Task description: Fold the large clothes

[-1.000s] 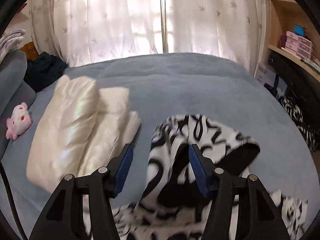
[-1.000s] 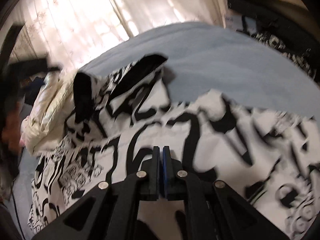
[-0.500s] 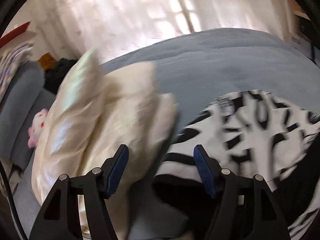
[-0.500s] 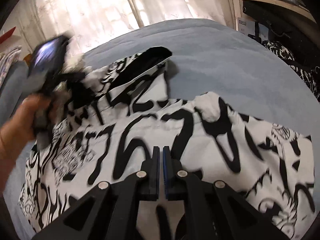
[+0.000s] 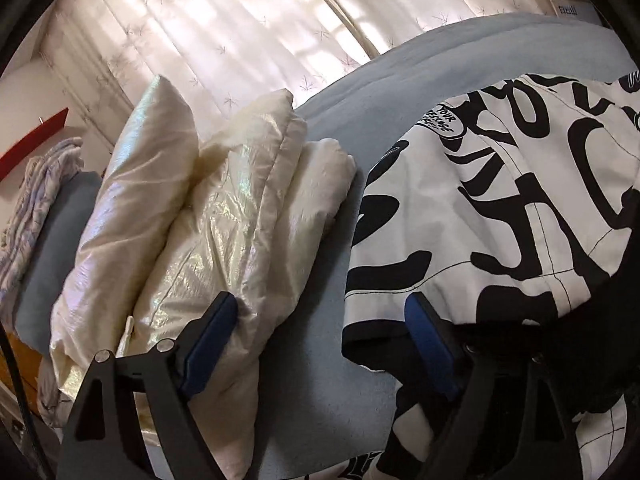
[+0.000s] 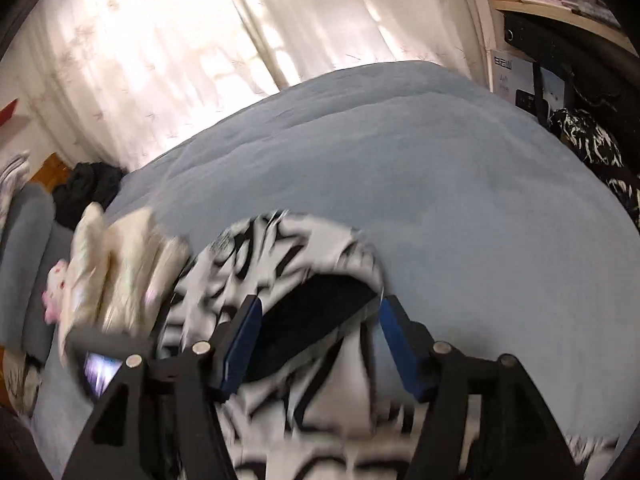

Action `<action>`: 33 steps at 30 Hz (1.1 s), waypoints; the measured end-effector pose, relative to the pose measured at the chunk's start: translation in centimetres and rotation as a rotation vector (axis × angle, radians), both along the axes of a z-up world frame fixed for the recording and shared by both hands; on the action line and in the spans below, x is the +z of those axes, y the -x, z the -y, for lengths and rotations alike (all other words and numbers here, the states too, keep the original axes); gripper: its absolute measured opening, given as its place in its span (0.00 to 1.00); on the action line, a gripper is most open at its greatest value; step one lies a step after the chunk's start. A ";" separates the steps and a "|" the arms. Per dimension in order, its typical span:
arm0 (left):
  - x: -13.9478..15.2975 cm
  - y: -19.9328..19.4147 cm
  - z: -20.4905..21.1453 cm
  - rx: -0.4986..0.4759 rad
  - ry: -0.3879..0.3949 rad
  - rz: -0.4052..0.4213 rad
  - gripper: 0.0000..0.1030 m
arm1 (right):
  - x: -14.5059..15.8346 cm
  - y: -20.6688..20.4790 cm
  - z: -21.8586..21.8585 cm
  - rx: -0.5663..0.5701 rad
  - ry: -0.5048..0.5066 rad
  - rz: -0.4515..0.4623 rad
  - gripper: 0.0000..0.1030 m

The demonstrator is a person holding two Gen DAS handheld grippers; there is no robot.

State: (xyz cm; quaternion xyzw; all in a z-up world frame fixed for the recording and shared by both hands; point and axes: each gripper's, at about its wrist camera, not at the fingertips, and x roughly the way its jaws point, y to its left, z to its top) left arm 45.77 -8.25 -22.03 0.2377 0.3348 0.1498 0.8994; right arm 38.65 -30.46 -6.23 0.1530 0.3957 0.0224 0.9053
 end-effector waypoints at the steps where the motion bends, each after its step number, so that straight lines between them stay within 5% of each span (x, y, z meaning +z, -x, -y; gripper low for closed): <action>1: 0.0 0.0 -0.2 -0.001 0.017 -0.001 0.81 | -0.1 -1.4 0.2 -0.007 0.000 -0.021 0.60; 7: -0.1 0.0 -0.2 -0.001 0.016 0.006 0.81 | -4.5 -9.8 3.3 0.000 -0.188 -0.225 0.60; 13: -0.6 0.1 -0.1 0.000 -0.003 0.008 0.81 | -9.8 -12.1 3.7 0.020 -0.275 -0.348 0.60; 15: -0.7 0.1 0.0 0.000 -0.005 0.010 0.81 | -9.9 -11.8 3.0 0.049 -0.275 -0.318 0.59; 17: -0.6 0.2 0.0 0.002 -0.008 0.010 0.81 | -9.3 -11.7 1.5 0.122 -0.260 -0.283 0.10; 18: -0.6 0.2 0.0 0.003 -0.012 0.011 0.81 | -8.7 -11.6 0.6 0.150 -0.218 -0.271 0.07; 24: -0.7 0.3 0.7 0.014 -0.044 0.023 0.80 | -1.7 -5.8 -5.5 0.388 0.088 0.035 0.04; 29: -0.3 0.9 1.5 0.027 -0.091 0.039 0.80 | 2.0 1.1 -8.3 0.497 0.287 0.197 0.04; 33: 2.9 5.8 -0.2 -0.007 0.087 0.093 0.79 | 3.3 8.8 -10.1 0.597 0.449 0.318 0.04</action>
